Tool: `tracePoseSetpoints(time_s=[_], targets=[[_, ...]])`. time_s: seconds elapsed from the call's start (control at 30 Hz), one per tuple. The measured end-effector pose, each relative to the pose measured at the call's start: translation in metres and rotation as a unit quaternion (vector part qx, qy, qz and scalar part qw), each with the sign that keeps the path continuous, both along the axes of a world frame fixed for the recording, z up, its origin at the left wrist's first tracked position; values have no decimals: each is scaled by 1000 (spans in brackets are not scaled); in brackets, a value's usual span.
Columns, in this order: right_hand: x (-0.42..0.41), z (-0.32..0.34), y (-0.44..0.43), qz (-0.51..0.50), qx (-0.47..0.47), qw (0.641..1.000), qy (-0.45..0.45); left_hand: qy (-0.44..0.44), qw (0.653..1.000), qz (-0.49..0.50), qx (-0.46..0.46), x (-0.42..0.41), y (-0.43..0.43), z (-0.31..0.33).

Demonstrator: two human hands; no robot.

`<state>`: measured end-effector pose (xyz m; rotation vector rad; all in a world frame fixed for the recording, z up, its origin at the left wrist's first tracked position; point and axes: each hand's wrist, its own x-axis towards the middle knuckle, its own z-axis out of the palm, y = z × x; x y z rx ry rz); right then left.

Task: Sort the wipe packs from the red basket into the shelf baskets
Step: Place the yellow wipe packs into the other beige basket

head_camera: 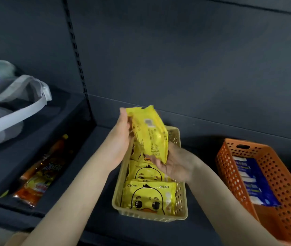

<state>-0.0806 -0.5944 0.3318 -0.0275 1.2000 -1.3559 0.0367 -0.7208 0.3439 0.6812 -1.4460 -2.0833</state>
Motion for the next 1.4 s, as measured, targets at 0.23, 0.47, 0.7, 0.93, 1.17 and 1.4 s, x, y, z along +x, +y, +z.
tracePoseSetpoints(time_s=[0.23,0.47,0.7,0.93,1.17,1.4], targets=[[-22,0,13,-95,-103,968,208,-137,990,8,42,4,1,2],[-16,-7,14,-117,-62,961,242,-155,961,170,-153,-4,14,-16],[-3,-10,12,-235,-88,939,235,-159,925,219,-267,-5,15,-24],[-7,-11,14,-240,-143,936,216,-146,928,221,-261,-9,7,-29],[-16,1,21,-115,-215,951,191,-100,968,169,-158,-13,-14,-15],[-12,-12,16,-201,-193,933,228,-84,978,151,-117,-14,-19,-20]])
